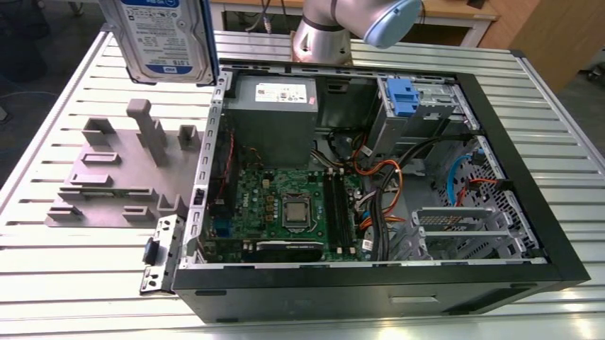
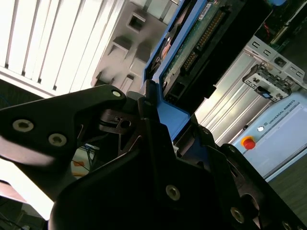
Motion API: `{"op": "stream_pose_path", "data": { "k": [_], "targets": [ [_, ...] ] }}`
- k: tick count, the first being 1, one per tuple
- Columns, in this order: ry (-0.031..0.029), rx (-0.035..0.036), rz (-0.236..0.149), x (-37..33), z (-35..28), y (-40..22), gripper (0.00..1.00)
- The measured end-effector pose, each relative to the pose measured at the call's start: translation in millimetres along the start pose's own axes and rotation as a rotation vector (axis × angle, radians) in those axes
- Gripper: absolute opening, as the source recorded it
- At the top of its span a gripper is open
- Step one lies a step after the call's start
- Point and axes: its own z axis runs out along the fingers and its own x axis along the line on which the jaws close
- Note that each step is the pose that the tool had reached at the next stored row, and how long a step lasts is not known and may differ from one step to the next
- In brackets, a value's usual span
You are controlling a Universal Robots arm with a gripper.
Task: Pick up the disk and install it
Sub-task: 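Pick up the disk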
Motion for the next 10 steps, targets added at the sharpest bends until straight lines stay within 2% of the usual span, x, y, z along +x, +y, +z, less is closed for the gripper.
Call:
{"op": "stream_pose_path", "data": {
  "k": [10],
  "targets": [
    [-0.0001,0.0000,0.000,0.0,0.0,-2.8,0.37]
  ]
}}
